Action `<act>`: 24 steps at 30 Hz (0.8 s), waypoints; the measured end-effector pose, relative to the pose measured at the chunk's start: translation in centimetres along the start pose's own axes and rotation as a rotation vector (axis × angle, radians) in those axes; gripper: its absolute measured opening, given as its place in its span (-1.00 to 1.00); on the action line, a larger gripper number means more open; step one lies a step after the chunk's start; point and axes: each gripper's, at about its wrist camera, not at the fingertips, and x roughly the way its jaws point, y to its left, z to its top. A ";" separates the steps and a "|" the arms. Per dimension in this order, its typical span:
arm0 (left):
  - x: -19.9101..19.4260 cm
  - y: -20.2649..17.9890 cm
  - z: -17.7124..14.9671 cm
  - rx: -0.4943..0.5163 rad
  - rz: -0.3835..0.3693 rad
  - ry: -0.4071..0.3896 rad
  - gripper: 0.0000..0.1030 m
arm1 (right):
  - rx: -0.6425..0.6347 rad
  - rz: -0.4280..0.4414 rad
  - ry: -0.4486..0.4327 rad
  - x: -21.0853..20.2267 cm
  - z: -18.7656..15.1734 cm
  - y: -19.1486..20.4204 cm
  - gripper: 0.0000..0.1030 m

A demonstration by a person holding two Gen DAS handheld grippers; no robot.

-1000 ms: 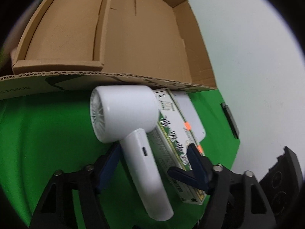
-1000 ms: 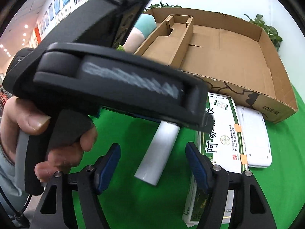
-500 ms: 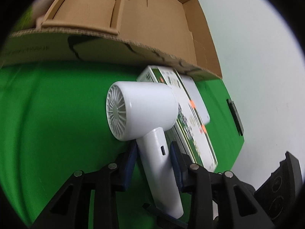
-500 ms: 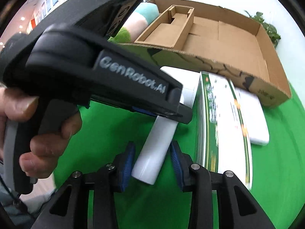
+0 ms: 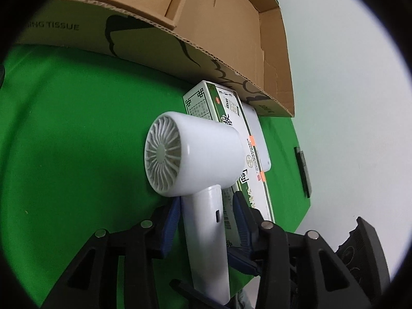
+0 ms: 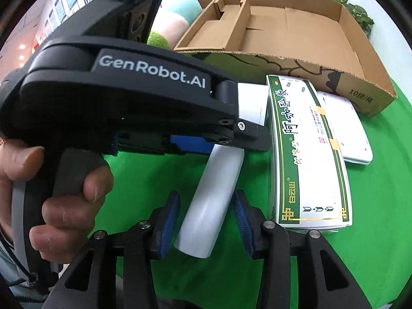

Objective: Organize objects
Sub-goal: 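Grasp the white hair dryer by its handle with the right tool and lift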

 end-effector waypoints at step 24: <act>-5.2 -5.1 -1.6 0.210 0.110 -0.156 -0.43 | 0.044 -0.046 -0.162 -4.8 0.2 -0.9 -0.54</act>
